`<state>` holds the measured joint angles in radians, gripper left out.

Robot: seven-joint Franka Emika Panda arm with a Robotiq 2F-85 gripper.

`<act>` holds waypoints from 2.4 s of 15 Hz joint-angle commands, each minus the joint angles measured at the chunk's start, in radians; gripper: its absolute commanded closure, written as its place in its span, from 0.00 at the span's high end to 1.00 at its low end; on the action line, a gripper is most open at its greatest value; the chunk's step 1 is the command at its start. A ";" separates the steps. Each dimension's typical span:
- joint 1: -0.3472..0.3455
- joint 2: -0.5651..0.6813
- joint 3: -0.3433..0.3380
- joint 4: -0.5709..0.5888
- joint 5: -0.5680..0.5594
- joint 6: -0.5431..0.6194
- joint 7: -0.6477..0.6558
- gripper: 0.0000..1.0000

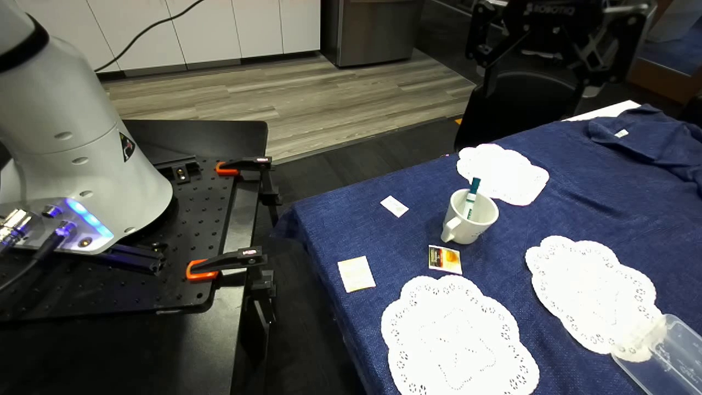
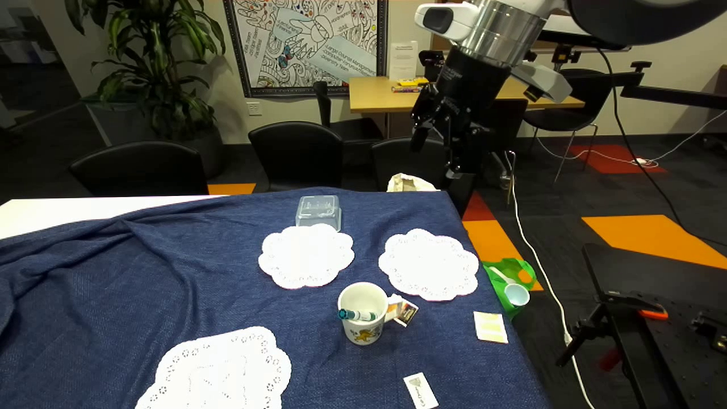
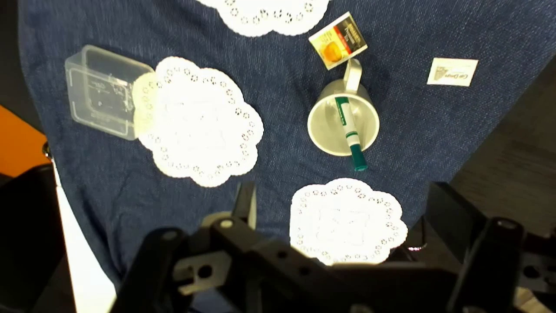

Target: Take the marker out of the mug

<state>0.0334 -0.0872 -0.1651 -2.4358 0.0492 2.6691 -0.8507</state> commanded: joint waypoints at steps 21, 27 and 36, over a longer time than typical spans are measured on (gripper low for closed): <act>0.004 0.181 -0.068 0.190 1.189 -0.425 -1.645 1.00; -0.106 0.352 -0.005 0.265 1.156 -0.438 -1.649 1.00; -0.123 0.418 0.037 0.298 1.132 -0.413 -1.632 1.00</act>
<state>-0.0611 0.3331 -0.1577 -2.1379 1.1914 2.2500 -2.4881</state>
